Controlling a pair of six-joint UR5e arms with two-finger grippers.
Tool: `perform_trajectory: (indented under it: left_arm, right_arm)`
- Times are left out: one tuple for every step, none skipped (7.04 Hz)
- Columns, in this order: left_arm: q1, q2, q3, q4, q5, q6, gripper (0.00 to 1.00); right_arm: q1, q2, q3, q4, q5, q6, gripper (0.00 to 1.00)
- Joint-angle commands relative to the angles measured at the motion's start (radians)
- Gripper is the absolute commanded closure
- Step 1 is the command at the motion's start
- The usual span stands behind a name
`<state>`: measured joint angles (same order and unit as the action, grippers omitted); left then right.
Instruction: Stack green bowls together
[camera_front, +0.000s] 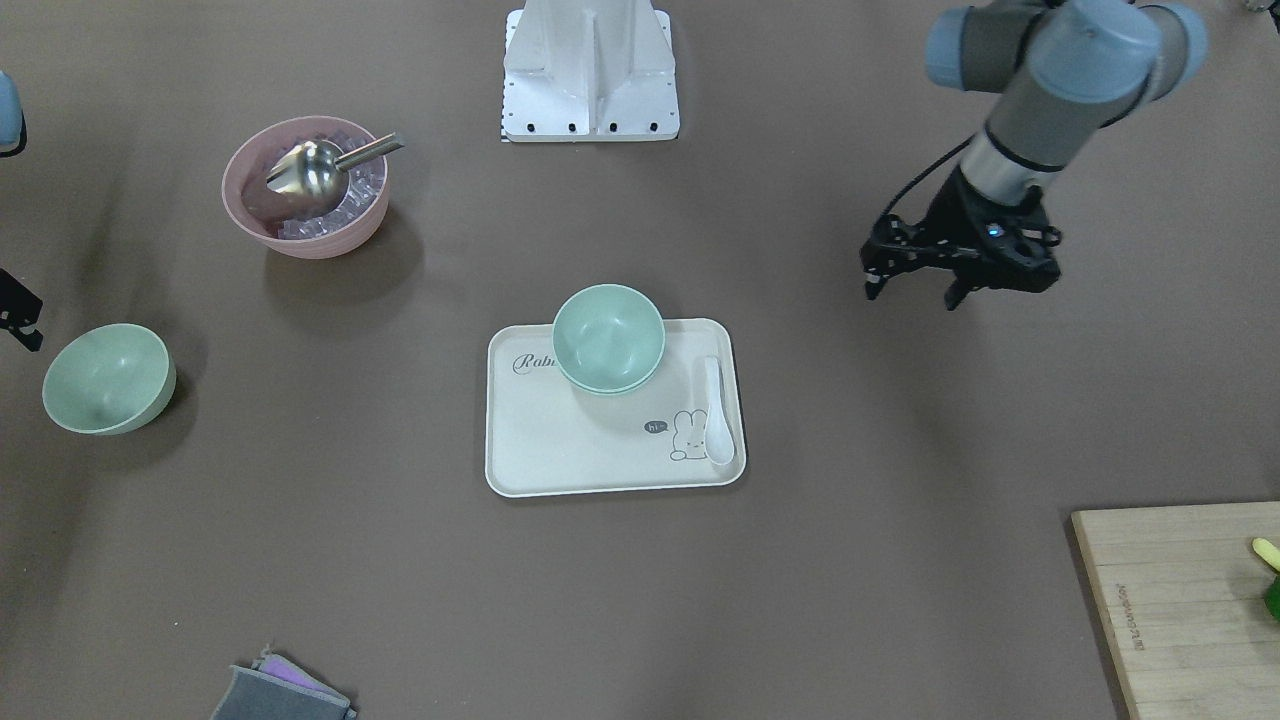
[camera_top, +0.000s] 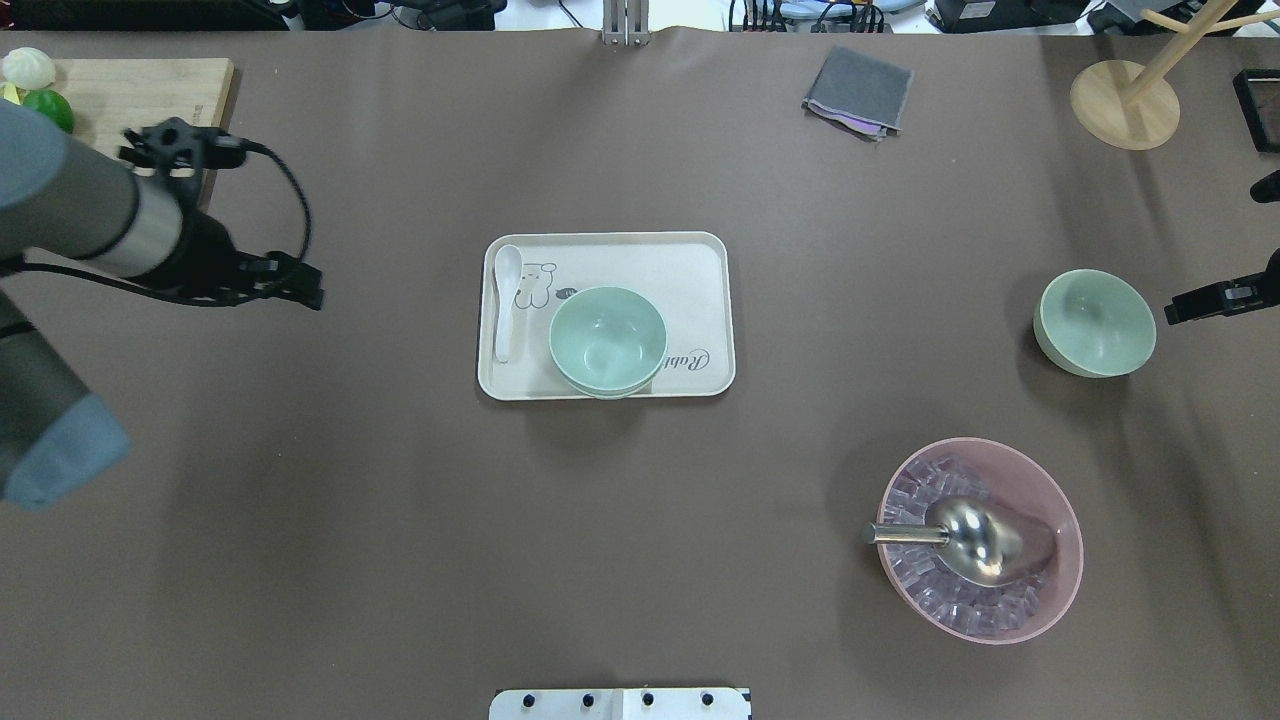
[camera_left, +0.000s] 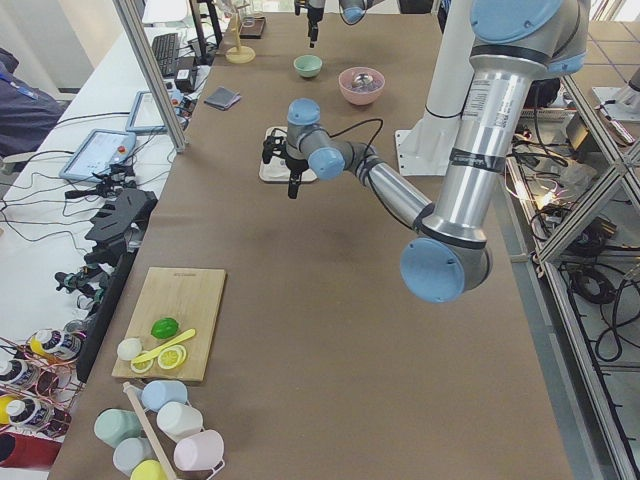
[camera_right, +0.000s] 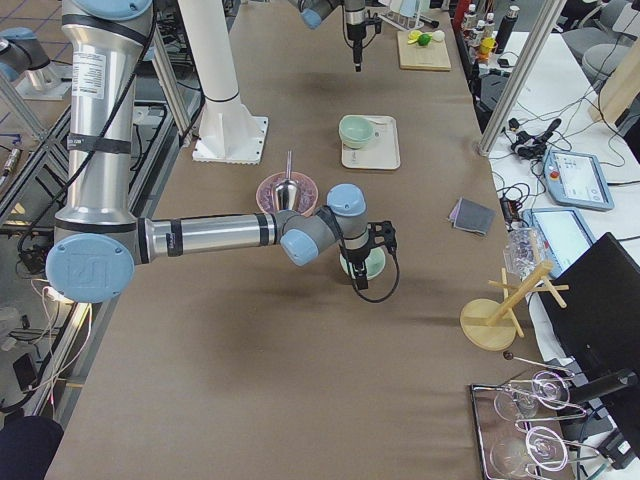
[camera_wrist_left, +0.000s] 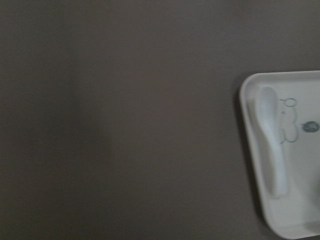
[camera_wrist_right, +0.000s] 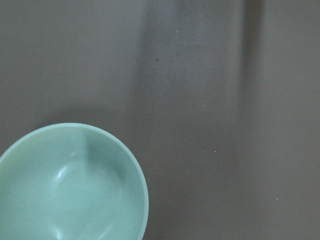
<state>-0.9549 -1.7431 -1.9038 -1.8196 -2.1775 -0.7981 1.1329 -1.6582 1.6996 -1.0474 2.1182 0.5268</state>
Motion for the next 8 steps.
perform_trajectory:
  left_arm:
    - [-0.349, 0.188, 0.183, 0.003, -0.432, 0.273, 0.02]
    - [-0.446, 0.242, 0.250, -0.059, -0.439, 0.314, 0.02]
    - [-0.452, 0.297, 0.247, -0.140, -0.324, 0.368, 0.02]
    - [-0.450, 0.300, 0.247, -0.144, -0.305, 0.369, 0.02]
    - [-0.450, 0.300, 0.244, -0.144, -0.304, 0.369, 0.02]
    - [-0.450, 0.300, 0.244, -0.145, -0.304, 0.369, 0.02]
    - [-0.450, 0.298, 0.244, -0.145, -0.304, 0.369, 0.02]
    - [-0.450, 0.298, 0.244, -0.145, -0.304, 0.369, 0.02]
  right_arm:
    - [0.001, 0.037, -0.038, 0.000, 0.002, -0.002, 0.00]
    - [-0.001, 0.060, -0.064, 0.001, 0.002, 0.001, 0.01]
    - [-0.008, 0.070, -0.090, 0.003, 0.000, 0.002, 0.06]
    - [-0.013, 0.081, -0.100, 0.003, -0.001, 0.007, 0.11]
    - [-0.018, 0.083, -0.098, 0.004, 0.000, 0.046, 0.17]
    - [-0.030, 0.092, -0.098, 0.004, -0.001, 0.074, 0.25]
    - [-0.044, 0.092, -0.098, 0.004, -0.003, 0.087, 0.29]
    - [-0.053, 0.092, -0.100, 0.006, -0.003, 0.087, 0.29]
